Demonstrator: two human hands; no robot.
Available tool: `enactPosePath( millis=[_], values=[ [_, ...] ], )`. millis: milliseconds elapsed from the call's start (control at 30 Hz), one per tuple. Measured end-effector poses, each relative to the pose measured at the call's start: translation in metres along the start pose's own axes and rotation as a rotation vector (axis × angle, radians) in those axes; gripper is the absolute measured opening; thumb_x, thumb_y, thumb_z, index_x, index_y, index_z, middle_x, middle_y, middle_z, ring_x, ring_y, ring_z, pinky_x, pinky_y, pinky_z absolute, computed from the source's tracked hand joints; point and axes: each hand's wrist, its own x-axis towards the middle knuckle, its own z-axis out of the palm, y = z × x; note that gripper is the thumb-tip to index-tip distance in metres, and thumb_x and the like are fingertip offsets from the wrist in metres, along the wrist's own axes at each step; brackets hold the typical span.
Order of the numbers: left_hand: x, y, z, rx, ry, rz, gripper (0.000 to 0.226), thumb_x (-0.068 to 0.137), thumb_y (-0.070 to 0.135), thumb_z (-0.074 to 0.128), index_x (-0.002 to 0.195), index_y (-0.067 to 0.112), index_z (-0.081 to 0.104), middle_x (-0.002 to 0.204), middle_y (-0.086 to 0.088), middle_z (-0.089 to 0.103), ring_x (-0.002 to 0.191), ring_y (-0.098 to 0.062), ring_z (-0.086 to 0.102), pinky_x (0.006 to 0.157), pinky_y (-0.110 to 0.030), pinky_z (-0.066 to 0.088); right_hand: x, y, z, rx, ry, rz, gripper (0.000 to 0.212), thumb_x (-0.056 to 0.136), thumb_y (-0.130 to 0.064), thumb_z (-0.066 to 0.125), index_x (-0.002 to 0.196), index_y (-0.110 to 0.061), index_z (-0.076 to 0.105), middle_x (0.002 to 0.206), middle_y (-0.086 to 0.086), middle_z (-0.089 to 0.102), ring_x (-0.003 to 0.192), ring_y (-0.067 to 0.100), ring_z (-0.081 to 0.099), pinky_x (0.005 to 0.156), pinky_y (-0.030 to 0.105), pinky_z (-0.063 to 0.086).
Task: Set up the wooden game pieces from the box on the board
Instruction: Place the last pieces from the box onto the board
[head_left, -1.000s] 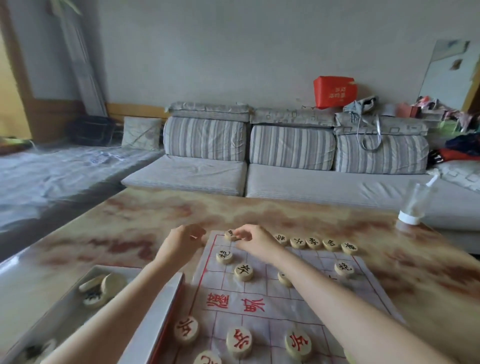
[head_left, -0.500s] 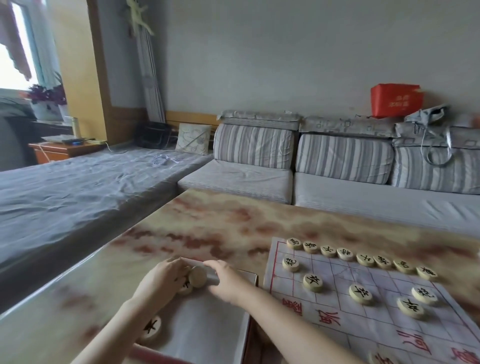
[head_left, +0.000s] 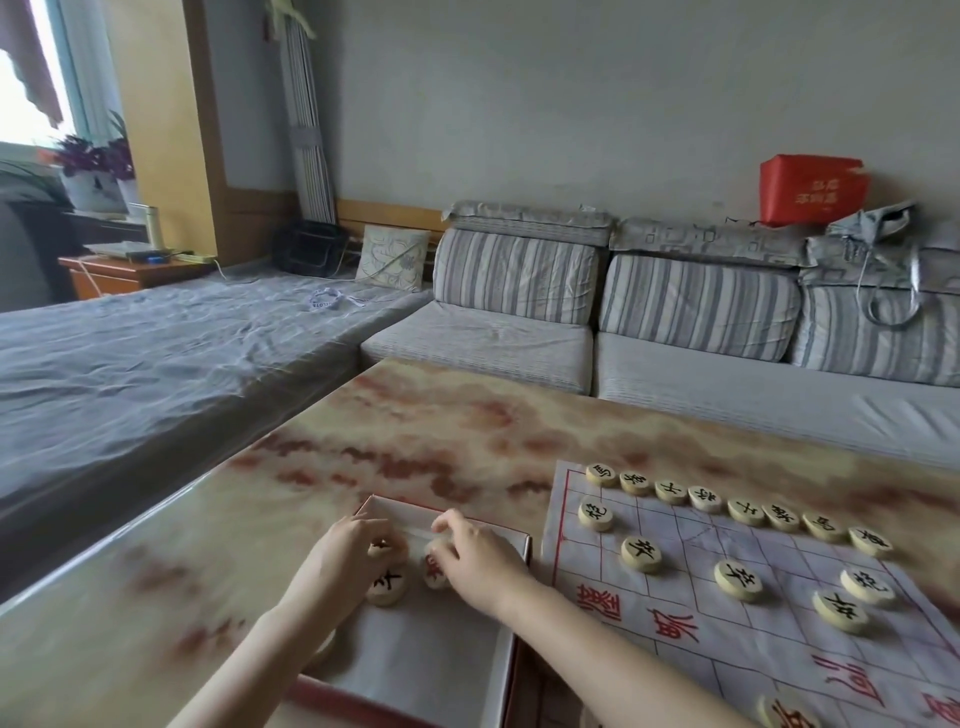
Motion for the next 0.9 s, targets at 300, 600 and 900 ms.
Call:
enactPosePath(
  millis=[300, 600, 900],
  values=[
    [-0.001, 0.003, 0.003, -0.091, -0.094, -0.107, 0.033, 0.066, 0.016, 0.075, 0.066, 0.042, 0.055, 0.088, 0.000, 0.066, 0.083, -0.017, 0.063, 0.070, -0.023, 0.047, -0.014, 0.014, -0.004, -0.026, -0.174, 0.001, 0.039, 0.093, -0.034, 0.047, 0.126, -0.013, 0.052, 0.119, 0.007, 0.045, 0.126, 0.025, 0.037, 0.104, 0.032, 0.032],
    [0.004, 0.010, 0.013, -0.071, -0.094, -0.170, 0.077, 0.047, 0.055, 0.070, 0.113, 0.016, 0.062, 0.107, -0.005, 0.067, 0.098, -0.019, 0.063, 0.080, -0.021, 0.044, -0.018, 0.014, -0.003, 0.044, -0.126, -0.017, 0.050, 0.081, -0.031, 0.065, 0.125, -0.010, 0.053, 0.124, 0.011, 0.049, 0.123, 0.024, 0.042, 0.101, 0.026, 0.034],
    [0.012, 0.029, 0.021, -0.097, 0.084, -0.050, 0.052, 0.058, 0.013, 0.082, 0.106, 0.016, 0.065, 0.093, 0.006, 0.054, 0.086, -0.015, 0.050, 0.070, -0.013, 0.035, -0.030, 0.031, -0.033, 0.216, -0.009, 0.014, 0.056, 0.074, -0.027, 0.072, 0.125, -0.015, 0.053, 0.120, 0.004, 0.051, 0.115, 0.017, 0.047, 0.096, 0.024, 0.039]
  ],
)
